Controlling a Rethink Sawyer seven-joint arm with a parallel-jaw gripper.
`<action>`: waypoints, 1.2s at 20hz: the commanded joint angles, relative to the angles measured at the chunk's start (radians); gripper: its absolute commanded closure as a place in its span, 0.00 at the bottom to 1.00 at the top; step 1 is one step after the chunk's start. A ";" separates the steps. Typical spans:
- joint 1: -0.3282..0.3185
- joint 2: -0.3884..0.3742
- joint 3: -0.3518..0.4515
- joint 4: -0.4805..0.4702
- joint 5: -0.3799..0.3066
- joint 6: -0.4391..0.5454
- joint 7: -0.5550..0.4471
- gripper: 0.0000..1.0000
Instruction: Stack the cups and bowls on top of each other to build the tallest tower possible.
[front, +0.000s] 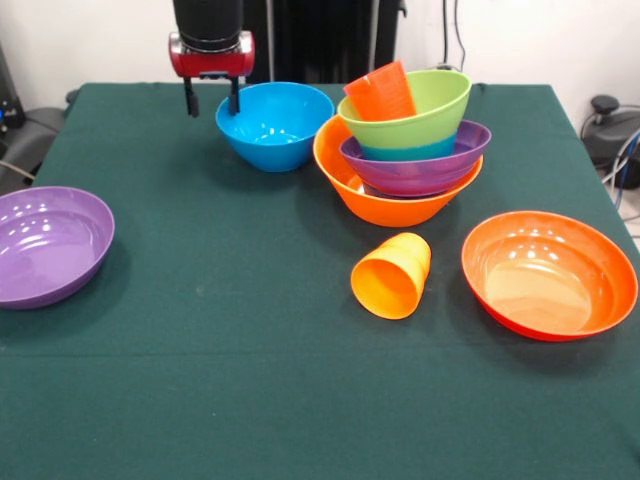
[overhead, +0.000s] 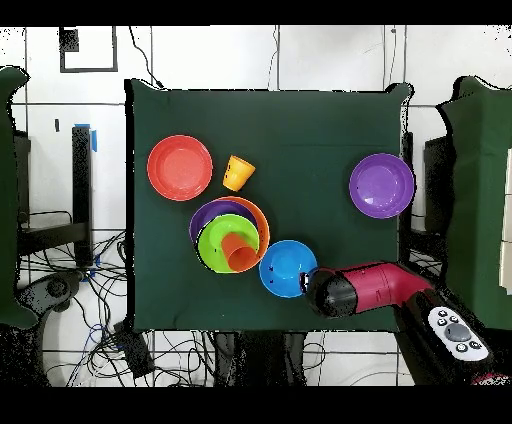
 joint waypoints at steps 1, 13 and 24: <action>0.012 0.057 0.075 -0.082 -0.085 -0.062 -0.118 0.00; 0.029 0.081 0.065 -0.102 -0.084 -0.089 -0.074 0.00; 0.041 0.074 0.048 -0.105 -0.080 -0.102 -0.058 1.00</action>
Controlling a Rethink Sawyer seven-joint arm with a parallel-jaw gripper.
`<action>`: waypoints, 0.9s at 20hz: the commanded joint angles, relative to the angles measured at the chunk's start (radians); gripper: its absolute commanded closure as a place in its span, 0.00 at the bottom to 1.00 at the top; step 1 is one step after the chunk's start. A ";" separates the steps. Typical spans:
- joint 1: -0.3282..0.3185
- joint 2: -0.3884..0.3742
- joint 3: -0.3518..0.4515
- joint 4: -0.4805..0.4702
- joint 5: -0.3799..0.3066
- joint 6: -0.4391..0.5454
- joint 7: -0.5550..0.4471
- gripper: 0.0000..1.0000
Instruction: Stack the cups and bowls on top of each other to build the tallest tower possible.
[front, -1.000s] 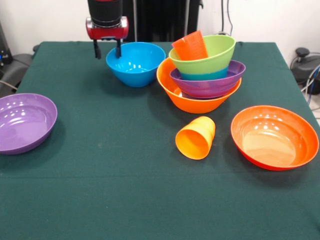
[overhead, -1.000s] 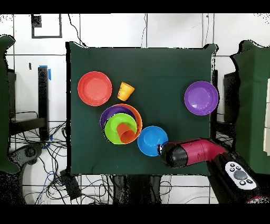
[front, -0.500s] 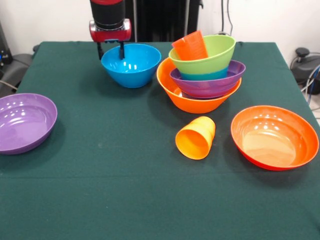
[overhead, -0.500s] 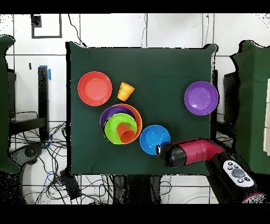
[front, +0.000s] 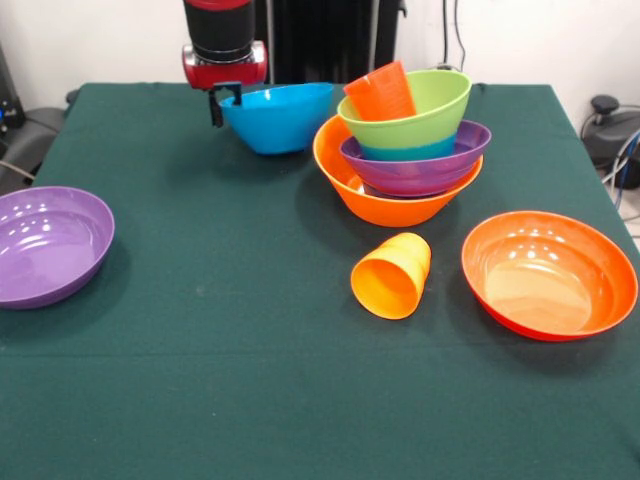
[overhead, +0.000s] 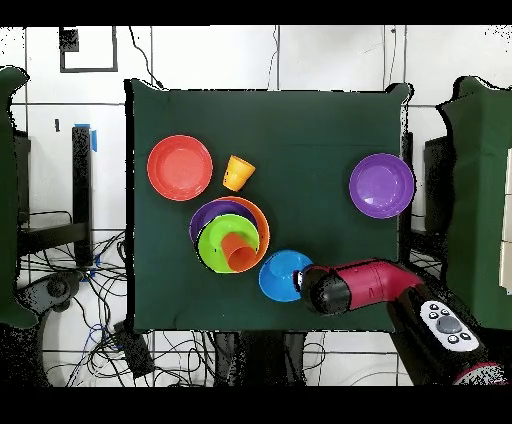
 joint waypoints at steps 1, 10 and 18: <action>0.028 0.040 0.041 -0.094 -0.081 -0.071 -0.057 1.00; 0.025 0.034 0.054 -0.090 -0.077 -0.050 -0.084 1.00; -0.019 -0.070 0.117 -0.013 0.011 0.035 -0.155 1.00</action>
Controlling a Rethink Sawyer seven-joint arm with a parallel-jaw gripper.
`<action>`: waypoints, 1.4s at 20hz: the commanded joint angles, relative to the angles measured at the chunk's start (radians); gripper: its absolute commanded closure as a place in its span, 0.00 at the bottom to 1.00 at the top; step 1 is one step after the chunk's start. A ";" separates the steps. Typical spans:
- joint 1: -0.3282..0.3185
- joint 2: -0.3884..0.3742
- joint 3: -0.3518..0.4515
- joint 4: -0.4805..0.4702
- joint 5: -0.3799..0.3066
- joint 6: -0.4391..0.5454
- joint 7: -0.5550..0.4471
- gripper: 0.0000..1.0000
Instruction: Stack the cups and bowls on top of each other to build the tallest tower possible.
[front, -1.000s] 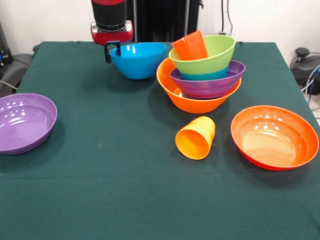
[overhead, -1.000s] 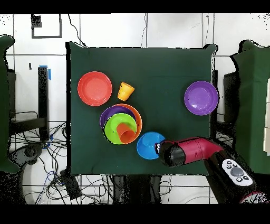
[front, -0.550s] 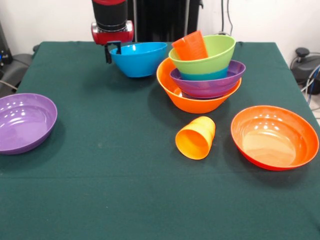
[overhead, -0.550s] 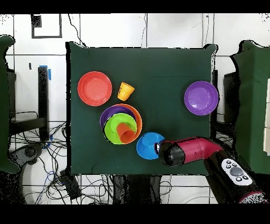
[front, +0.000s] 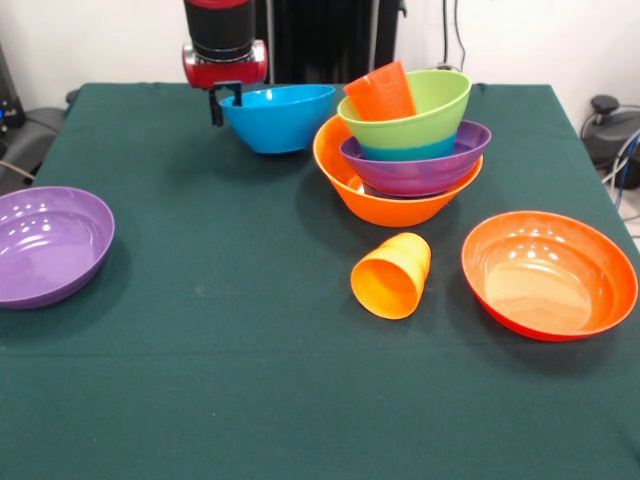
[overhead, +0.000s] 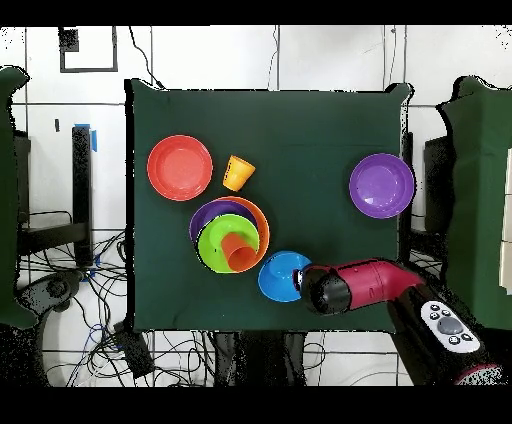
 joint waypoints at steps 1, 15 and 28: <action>-0.026 -0.088 0.122 -0.002 0.036 0.061 -0.173 1.00; -0.099 -0.350 0.263 0.131 0.225 0.252 -0.265 1.00; -0.199 -0.615 0.423 0.233 0.418 0.426 -0.379 1.00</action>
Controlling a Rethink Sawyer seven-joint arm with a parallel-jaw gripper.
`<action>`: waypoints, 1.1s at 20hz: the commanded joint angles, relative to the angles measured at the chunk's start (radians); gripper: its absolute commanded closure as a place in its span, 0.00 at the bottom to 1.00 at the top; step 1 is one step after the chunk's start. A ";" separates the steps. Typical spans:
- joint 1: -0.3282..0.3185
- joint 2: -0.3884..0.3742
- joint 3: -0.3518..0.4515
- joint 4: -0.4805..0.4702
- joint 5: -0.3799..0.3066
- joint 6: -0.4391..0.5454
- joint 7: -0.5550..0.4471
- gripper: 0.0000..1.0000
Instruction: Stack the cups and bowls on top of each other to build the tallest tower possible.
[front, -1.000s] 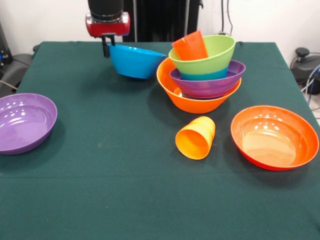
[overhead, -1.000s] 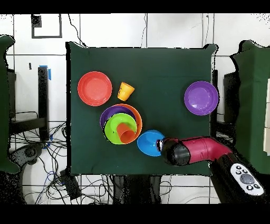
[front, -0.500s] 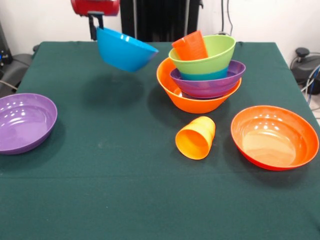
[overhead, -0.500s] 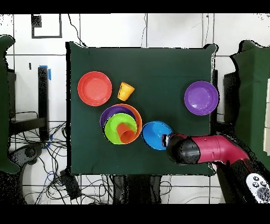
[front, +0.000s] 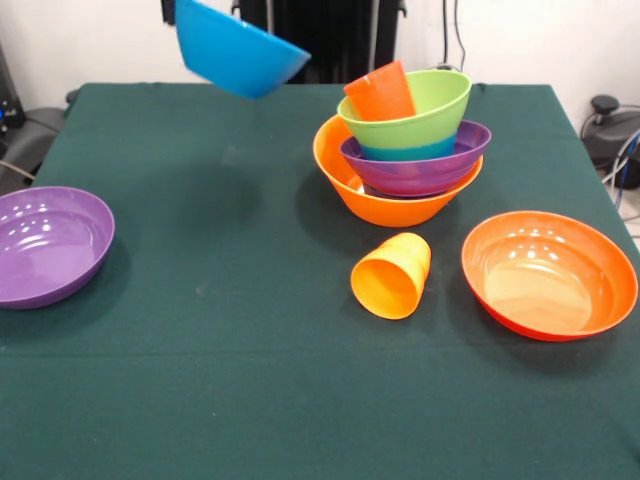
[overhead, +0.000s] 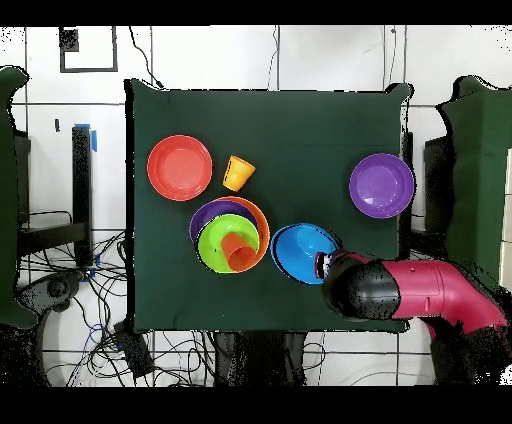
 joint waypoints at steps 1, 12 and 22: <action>-0.023 -0.167 0.152 0.106 0.114 0.183 -0.376 1.00; -0.146 -0.342 0.290 0.197 0.282 0.212 -0.502 1.00; -0.118 -0.356 0.310 0.243 0.323 0.173 -0.440 1.00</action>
